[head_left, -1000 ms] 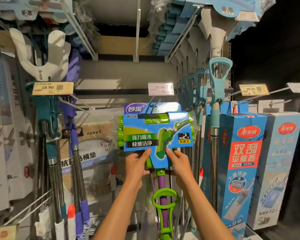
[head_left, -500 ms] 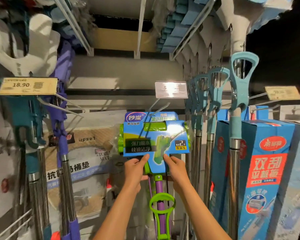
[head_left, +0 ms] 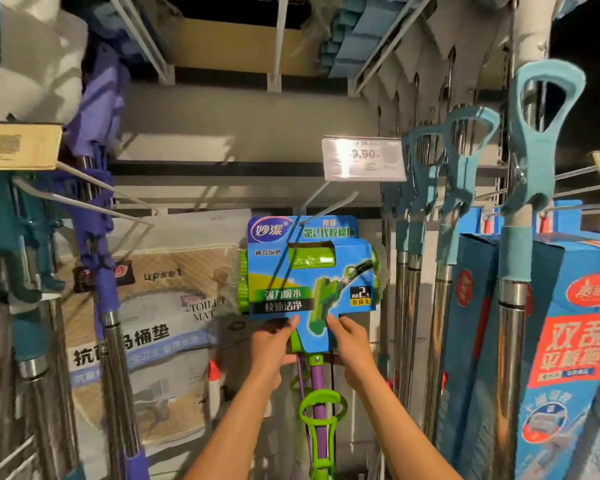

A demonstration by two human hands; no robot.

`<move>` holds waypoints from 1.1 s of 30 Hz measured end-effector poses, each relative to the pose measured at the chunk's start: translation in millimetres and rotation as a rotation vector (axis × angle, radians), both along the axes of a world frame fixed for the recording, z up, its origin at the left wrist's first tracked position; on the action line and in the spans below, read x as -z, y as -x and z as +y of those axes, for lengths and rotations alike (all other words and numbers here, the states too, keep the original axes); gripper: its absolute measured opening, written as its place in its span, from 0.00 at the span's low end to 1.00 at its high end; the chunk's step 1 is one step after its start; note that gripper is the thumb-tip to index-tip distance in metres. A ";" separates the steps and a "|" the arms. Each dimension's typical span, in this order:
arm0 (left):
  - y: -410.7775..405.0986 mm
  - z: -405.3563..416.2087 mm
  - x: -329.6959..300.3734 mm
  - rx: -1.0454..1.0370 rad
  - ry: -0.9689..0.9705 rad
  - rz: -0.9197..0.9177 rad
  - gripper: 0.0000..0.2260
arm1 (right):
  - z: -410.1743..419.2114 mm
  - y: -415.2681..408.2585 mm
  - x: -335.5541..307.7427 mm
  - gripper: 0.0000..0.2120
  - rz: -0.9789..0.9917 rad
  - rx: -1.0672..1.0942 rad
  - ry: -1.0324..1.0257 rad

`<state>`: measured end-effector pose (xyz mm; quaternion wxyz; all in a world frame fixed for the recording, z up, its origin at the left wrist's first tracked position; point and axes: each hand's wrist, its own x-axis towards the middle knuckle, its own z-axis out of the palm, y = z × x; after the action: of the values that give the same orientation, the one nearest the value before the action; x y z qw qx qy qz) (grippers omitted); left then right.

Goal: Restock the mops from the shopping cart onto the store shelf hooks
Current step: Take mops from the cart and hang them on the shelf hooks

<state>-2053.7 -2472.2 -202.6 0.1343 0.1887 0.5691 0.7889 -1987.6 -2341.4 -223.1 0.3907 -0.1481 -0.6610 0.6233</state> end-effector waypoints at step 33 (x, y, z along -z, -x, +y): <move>24.0 9.5 25.9 0.004 0.104 0.072 0.08 | 2.4 27.5 21.4 0.10 -0.095 -0.035 0.054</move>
<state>-2077.7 -2462.7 -228.5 0.1249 0.2107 0.6136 0.7506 -2015.1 -2339.0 -244.5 0.3439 -0.1763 -0.6642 0.6399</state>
